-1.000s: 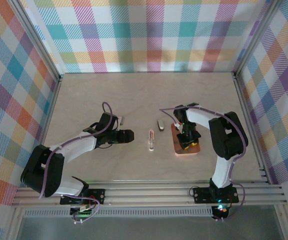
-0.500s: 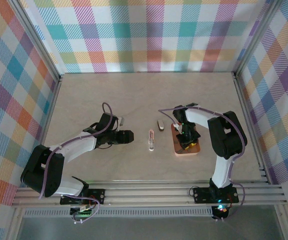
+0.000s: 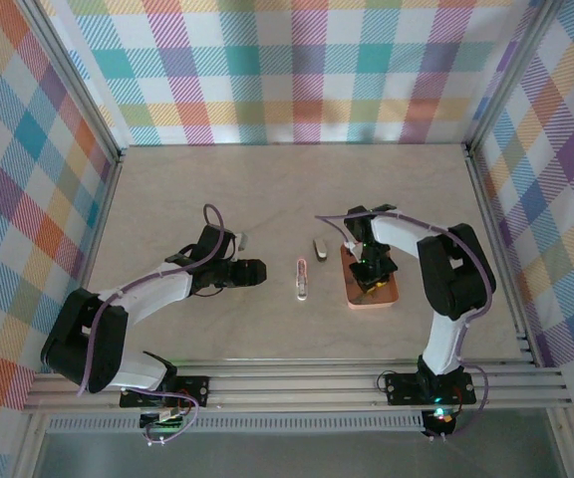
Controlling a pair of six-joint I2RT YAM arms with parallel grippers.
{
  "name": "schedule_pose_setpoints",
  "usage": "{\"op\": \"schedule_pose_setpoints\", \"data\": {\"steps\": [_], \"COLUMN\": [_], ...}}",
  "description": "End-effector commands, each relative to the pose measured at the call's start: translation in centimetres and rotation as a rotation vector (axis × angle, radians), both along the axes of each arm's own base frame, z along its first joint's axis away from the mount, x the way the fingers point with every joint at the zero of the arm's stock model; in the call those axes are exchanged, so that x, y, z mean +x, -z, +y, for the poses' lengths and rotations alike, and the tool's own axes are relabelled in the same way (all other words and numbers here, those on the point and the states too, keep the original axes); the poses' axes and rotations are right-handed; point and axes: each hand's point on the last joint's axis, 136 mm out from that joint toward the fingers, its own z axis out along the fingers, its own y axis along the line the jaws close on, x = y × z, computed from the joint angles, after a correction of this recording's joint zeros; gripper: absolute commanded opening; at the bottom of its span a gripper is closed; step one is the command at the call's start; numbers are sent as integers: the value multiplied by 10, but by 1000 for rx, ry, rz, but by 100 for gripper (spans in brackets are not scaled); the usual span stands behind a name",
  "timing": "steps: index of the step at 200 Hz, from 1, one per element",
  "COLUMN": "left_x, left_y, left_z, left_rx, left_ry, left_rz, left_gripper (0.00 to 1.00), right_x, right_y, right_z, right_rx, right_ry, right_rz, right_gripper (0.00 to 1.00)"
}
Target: Load the staples into the stapler
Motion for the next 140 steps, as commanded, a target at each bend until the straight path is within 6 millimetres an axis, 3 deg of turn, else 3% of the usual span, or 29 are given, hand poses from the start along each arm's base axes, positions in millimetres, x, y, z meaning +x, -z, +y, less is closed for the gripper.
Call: {"op": "schedule_pose_setpoints", "data": {"steps": [1,78,140], "left_x": [4,5,11], "left_y": [-11,-14,-20], "left_z": [4,1,-4], "left_rx": [0,-15,-51], "left_ry": [-15,-10,-16], "left_rz": [-23,-32,-65], "left_gripper": [70,70,70], "right_x": [22,13,32], "right_y": [-21,-38,-81], "right_z": [10,11,29], "right_rx": [55,92,233], "right_ry": [29,89,200], "right_rz": [-118,-143,-321], "right_gripper": [20,20,20]}}
